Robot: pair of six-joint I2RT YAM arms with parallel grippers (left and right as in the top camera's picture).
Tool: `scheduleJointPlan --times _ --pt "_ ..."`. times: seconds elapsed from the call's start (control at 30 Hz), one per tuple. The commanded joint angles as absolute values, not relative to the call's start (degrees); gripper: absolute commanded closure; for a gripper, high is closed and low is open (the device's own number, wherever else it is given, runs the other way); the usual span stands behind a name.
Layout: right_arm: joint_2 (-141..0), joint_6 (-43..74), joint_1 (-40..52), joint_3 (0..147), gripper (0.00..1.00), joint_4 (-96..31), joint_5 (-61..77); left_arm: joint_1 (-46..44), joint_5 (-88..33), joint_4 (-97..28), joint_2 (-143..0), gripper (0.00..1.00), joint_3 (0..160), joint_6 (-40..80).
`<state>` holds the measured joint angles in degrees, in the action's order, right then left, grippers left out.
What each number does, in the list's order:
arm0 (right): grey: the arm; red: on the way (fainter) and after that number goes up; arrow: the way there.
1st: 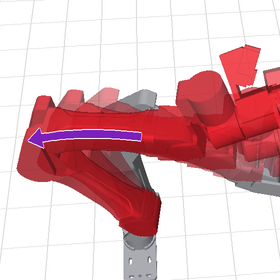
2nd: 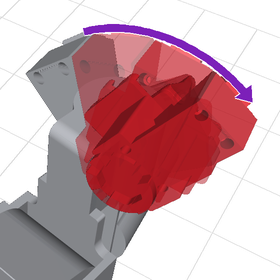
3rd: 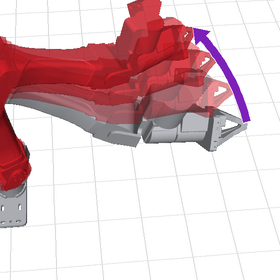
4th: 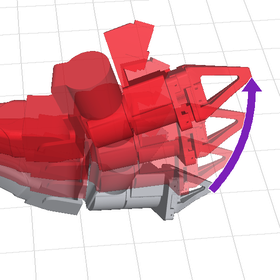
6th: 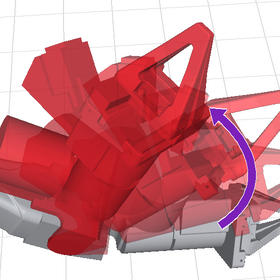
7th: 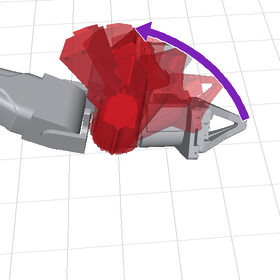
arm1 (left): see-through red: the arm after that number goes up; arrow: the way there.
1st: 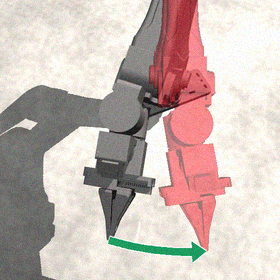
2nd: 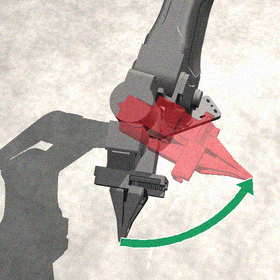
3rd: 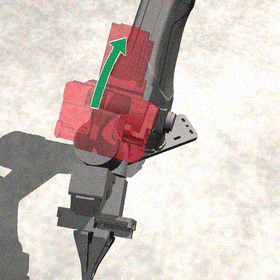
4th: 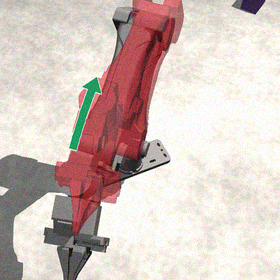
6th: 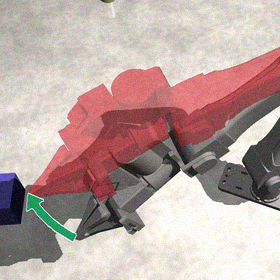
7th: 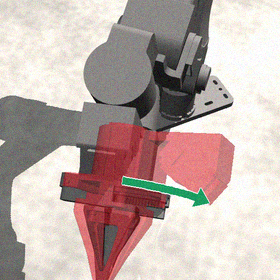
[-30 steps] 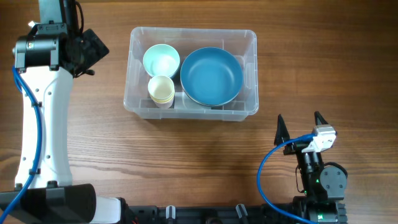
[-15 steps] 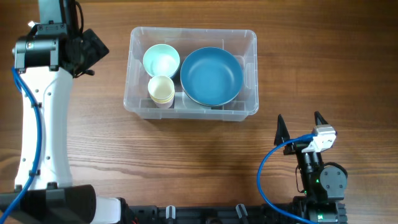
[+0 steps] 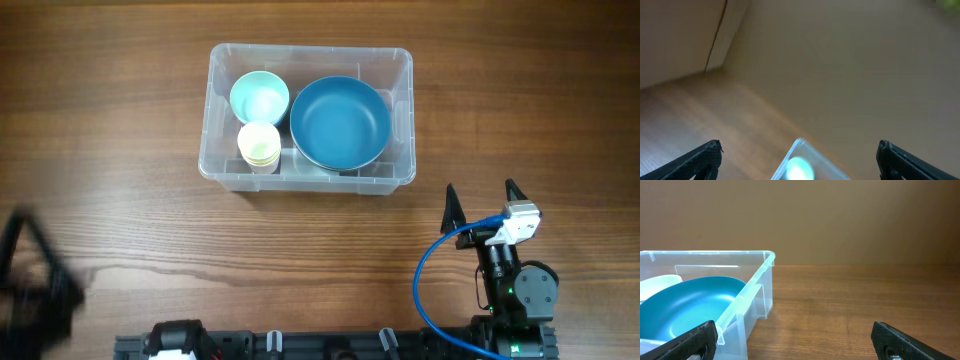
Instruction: Pack container
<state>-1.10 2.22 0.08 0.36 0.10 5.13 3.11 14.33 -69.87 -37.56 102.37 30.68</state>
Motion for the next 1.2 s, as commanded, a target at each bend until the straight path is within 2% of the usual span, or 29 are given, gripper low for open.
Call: scheduleJointPlan --times 0.0,0.33,0.83,1.0,1.17 --pt "-0.4 1.5 0.4 0.3 0.0 0.4 5.9 3.0 14.6 -70.1 -29.3 0.0 101.6 30.4" --pt "-0.4 1.5 0.4 0.3 0.0 0.4 5.9 3.1 13.8 -76.2 -16.9 0.0 101.6 30.4" --pt "-0.4 1.5 0.4 0.3 0.0 0.4 5.9 4.2 8.1 -92.2 -10.5 0.0 98.9 30.5" --pt "-0.4 1.5 0.4 0.3 0.0 0.4 5.9 5.3 7.1 -85.3 -5.1 0.0 86.2 33.0" --pt "-0.4 1.5 0.4 0.3 0.0 0.4 5.9 5.3 4.4 -68.2 -0.5 0.0 66.1 39.3"
